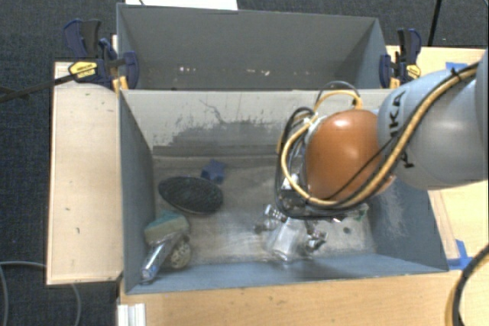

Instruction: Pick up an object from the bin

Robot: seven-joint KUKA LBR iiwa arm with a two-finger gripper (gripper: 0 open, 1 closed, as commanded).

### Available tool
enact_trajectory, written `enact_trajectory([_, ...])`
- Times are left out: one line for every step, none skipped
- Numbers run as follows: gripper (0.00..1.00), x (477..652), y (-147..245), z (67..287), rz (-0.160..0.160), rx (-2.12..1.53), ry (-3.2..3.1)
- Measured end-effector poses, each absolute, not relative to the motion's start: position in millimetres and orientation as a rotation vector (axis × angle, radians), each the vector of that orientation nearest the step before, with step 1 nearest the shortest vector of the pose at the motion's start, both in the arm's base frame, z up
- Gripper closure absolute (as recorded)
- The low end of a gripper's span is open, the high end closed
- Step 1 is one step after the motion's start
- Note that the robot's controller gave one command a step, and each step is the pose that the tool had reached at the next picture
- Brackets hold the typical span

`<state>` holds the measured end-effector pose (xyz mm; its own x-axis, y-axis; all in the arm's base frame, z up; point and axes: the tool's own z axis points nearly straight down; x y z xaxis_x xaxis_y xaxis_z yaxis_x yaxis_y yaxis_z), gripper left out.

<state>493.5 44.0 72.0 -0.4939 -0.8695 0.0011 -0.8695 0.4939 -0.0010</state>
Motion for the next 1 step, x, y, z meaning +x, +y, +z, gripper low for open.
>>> enact_trajectory([1.00, 494.9, 44.4, 73.4, 0.003, 1.585, -2.718])
